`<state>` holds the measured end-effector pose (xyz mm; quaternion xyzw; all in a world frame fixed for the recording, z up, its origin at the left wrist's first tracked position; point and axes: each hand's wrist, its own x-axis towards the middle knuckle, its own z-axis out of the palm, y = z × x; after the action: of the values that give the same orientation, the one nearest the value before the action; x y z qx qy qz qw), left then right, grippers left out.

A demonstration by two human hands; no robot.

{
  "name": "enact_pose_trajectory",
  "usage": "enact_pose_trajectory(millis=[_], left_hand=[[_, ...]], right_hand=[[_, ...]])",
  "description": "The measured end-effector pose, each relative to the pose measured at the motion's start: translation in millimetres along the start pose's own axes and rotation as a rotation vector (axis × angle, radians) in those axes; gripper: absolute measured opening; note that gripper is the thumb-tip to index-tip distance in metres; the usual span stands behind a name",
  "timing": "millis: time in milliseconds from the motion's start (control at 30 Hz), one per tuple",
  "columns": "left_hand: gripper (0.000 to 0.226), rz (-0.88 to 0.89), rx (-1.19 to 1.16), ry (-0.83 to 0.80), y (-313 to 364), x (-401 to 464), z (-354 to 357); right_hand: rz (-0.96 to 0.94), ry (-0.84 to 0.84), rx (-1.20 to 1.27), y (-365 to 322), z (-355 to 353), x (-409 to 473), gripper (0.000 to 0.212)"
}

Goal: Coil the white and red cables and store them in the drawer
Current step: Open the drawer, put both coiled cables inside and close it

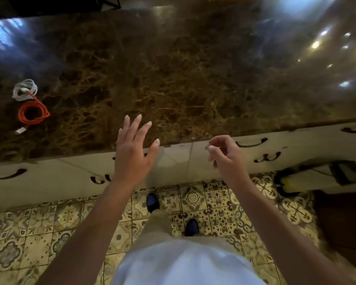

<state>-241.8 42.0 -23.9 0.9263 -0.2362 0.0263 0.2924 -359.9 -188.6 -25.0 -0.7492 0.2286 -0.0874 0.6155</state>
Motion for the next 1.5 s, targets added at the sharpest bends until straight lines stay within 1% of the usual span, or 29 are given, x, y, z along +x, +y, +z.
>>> enact_pose_trajectory(millis=[200,400,500,600,767,867,1033,1100,1233,1367,1500], left_hand=[[0.057,0.093,0.060,-0.072,33.2,-6.2,28.3],[0.056,0.151,0.047,-0.099,42.2,10.1,41.8],[0.053,0.213,0.038,-0.104,44.9,15.9,47.7],[0.048,0.270,0.028,-0.110,46.6,20.7,55.7],[0.050,0.299,0.010,-0.120,66.0,34.3,66.8],[0.058,0.302,0.002,-0.104,82.7,45.4,71.9],[0.053,0.303,0.010,-0.099,110.5,57.6,89.7],[0.051,0.305,0.035,-0.112,118.0,61.8,100.5],[0.052,0.213,0.087,-0.135,125.3,66.7,117.5],[0.054,0.148,0.134,-0.151,125.7,61.7,126.3],[0.056,0.129,0.164,-0.157,125.8,61.3,127.9]], right_hand=[[0.223,0.096,0.068,41.5,-42.9,-15.2,0.010],[0.312,0.177,0.094,57.6,-49.1,-25.8,0.013],[0.357,0.222,0.109,59.8,-46.0,-30.9,0.011],[0.367,0.256,0.094,59.4,-45.2,-34.6,0.012],[0.360,0.297,0.095,61.6,-59.5,-33.1,0.013],[0.361,0.276,0.111,63.4,-76.5,-24.8,0.020],[0.393,0.254,0.125,69.9,-110.5,-5.1,0.034],[0.334,0.207,0.008,73.7,-123.0,1.4,0.041],[0.171,0.019,-0.345,82.7,-138.6,16.2,0.057],[0.098,-0.179,-0.671,89.7,-142.9,32.0,0.069],[0.054,-0.291,-0.891,95.2,-144.9,34.7,0.076]])
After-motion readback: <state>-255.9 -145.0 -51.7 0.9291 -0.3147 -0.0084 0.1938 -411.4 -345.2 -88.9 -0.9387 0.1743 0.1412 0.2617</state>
